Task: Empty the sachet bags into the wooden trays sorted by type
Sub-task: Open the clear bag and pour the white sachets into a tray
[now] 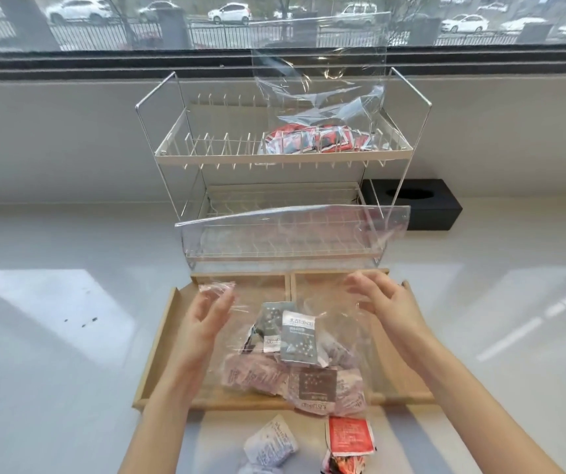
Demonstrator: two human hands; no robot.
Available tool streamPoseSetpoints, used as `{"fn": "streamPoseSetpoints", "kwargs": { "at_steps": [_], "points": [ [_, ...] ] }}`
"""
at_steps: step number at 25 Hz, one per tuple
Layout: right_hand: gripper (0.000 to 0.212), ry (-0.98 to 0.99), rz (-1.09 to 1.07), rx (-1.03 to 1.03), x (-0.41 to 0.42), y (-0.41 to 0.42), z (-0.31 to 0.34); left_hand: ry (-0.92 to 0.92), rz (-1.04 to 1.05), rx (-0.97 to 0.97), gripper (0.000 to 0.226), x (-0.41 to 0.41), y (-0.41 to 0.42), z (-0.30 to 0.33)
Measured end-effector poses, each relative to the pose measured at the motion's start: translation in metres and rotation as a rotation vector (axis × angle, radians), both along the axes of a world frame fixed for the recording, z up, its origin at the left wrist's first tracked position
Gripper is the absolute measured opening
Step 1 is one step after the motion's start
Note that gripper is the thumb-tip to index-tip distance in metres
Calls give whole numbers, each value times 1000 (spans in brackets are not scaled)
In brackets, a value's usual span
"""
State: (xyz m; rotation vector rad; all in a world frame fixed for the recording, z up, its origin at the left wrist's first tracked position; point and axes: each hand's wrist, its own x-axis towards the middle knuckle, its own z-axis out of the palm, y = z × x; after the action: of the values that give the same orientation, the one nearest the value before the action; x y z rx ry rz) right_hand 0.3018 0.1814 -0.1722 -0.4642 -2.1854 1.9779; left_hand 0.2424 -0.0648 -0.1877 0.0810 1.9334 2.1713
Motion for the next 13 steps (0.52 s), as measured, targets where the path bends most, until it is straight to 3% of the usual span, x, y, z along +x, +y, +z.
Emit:
{"fn": "streamPoseSetpoints", "kwargs": {
  "at_steps": [4, 10, 13],
  "points": [
    [14, 184, 29, -54, -9, 6, 24, 111, 119, 194, 30, -10, -2, 23],
    [12, 276, 9, -60, -19, 17, 53, 231, 167, 150, 11, -11, -1, 44],
    [18, 298, -35, 47, -29, 27, 85, 277, 135, 109, 10, -8, 2, 50]
  ]
}}
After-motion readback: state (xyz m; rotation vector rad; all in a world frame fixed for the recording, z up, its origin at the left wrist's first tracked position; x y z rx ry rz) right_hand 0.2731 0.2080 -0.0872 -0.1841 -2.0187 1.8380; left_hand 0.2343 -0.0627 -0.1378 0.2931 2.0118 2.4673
